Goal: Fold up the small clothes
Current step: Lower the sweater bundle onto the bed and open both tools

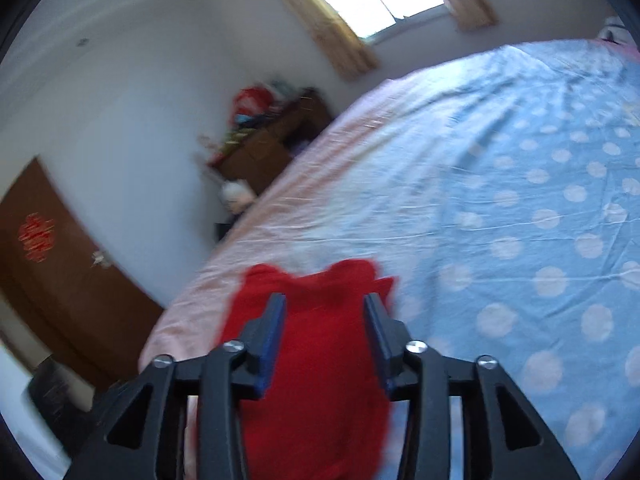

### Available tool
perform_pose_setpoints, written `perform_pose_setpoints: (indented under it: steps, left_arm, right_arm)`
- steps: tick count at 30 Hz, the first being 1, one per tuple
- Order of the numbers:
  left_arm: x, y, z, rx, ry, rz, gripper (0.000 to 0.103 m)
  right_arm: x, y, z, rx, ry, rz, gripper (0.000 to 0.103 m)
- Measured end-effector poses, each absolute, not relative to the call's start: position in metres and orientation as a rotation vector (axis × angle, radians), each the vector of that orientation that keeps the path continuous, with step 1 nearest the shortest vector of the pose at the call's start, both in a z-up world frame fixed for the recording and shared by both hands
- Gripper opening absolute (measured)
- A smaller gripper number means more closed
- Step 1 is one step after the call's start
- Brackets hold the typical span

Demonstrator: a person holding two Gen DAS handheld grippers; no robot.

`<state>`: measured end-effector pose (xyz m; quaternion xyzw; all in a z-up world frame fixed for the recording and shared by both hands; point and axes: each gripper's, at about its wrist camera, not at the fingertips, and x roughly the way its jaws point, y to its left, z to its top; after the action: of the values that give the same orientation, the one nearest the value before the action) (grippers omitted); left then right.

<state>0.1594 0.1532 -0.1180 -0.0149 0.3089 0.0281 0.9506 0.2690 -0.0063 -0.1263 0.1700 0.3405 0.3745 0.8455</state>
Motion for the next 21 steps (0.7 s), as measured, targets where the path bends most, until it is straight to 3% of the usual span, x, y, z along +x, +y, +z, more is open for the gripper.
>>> perform_pose_setpoints:
  steps: [7,11,21]
  left_arm:
    - [0.180,0.160,-0.142,-0.039,0.673,0.113,0.099]
    - [0.173,0.156,-0.158,-0.044,0.702,0.111,0.103]
    - [0.151,0.154,-0.143,-0.054,0.703,0.118,0.103]
  right_arm:
    - [0.247,0.014,-0.174,0.329,0.862,0.840,0.049]
    - [0.246,-0.015,-0.197,0.525,0.833,0.889,0.046]
    - [0.218,-0.004,-0.173,0.305,0.778,0.740,0.047]
